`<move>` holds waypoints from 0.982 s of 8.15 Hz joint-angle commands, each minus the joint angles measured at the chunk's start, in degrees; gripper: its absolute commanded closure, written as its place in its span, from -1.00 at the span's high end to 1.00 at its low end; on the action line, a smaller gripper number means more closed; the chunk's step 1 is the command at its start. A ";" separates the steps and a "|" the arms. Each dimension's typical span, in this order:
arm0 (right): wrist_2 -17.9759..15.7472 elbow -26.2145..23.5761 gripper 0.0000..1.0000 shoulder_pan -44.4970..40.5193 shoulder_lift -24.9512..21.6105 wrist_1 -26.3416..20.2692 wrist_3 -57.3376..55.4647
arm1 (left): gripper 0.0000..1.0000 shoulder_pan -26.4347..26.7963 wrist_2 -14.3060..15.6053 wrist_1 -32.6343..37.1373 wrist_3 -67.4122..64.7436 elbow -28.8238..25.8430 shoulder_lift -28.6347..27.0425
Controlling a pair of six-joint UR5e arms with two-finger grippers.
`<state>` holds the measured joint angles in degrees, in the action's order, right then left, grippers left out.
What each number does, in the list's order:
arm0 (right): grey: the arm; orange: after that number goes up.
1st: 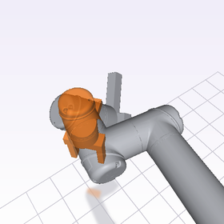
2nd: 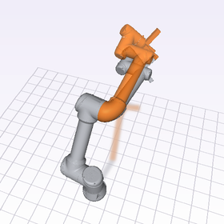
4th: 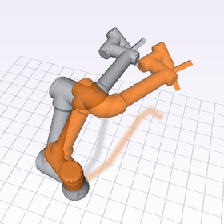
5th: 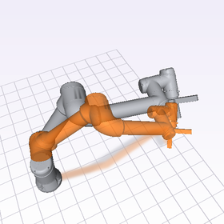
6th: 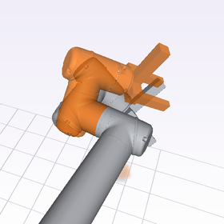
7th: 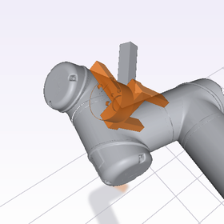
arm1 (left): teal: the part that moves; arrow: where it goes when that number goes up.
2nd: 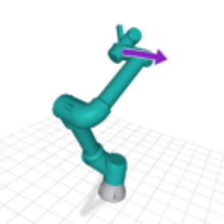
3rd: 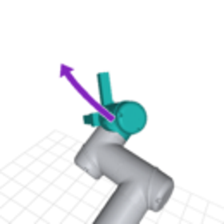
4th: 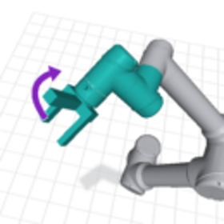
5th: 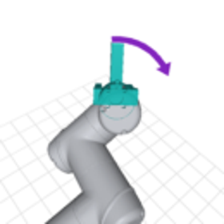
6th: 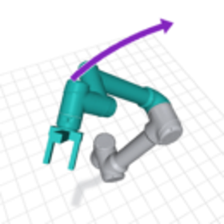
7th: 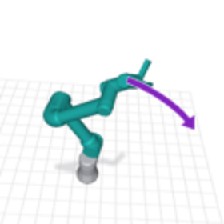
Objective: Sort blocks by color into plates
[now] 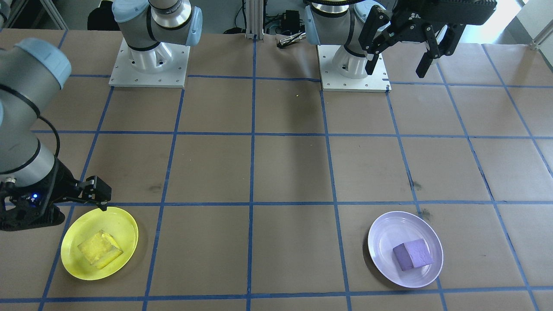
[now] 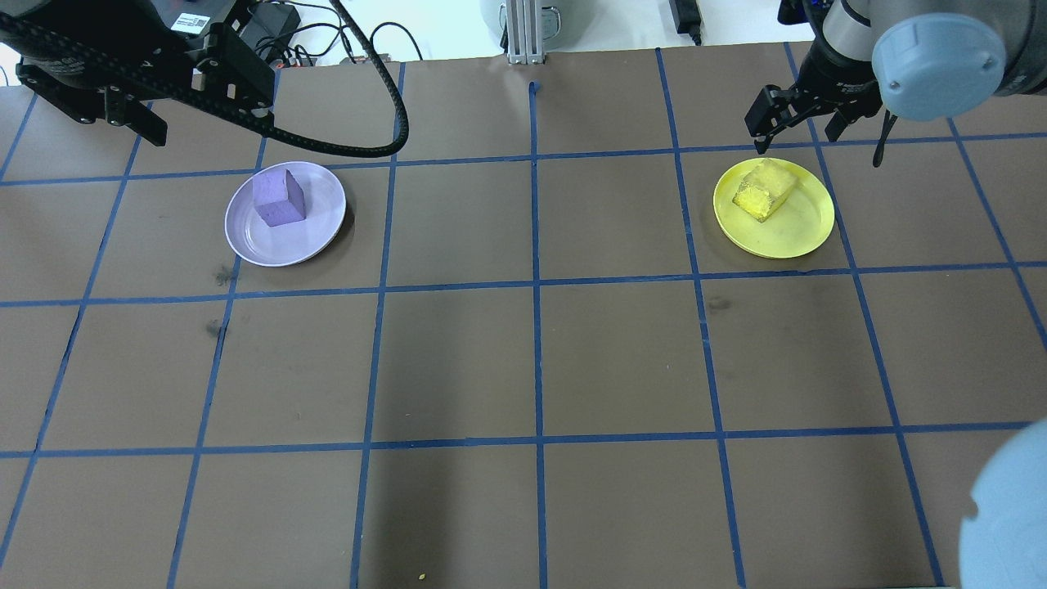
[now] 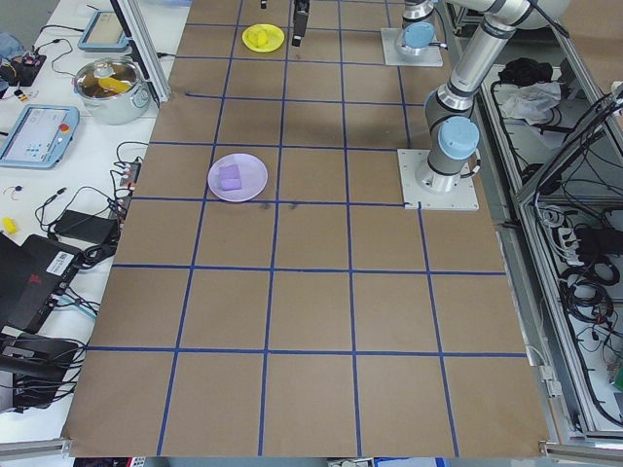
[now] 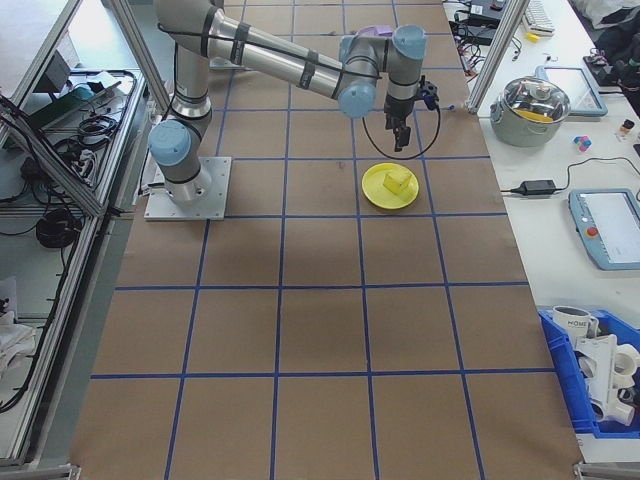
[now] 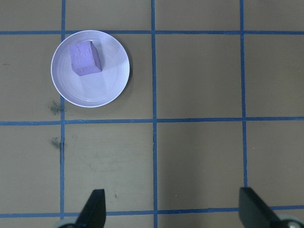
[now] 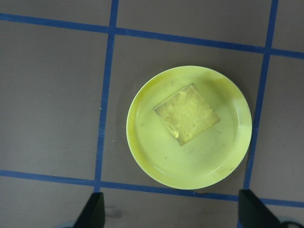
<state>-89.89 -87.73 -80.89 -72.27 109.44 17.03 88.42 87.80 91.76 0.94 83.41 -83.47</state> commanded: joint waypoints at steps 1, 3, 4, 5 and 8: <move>-2.29 -1.47 1.00 -3.22 -9.69 -9.82 -10.34 | 1.00 0.00 0.00 0.00 0.03 0.00 0.06; -1.35 -3.58 1.00 -3.66 -14.37 -11.61 -13.83 | 1.00 0.00 0.00 0.00 0.03 0.00 0.06; -1.26 -4.11 1.00 -4.88 -15.09 -11.70 -15.60 | 1.00 0.00 0.00 0.00 0.03 0.00 0.06; -1.34 -4.46 1.00 -6.20 -15.79 -11.70 -15.71 | 1.00 0.00 0.00 0.00 0.03 0.00 0.06; -1.34 -6.31 1.00 -6.38 -19.83 -12.94 -15.62 | 1.00 0.00 0.00 0.00 -0.06 0.00 0.06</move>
<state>-91.14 -92.96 -87.07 -90.04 96.93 1.44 88.42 87.80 91.76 0.93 83.44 -83.41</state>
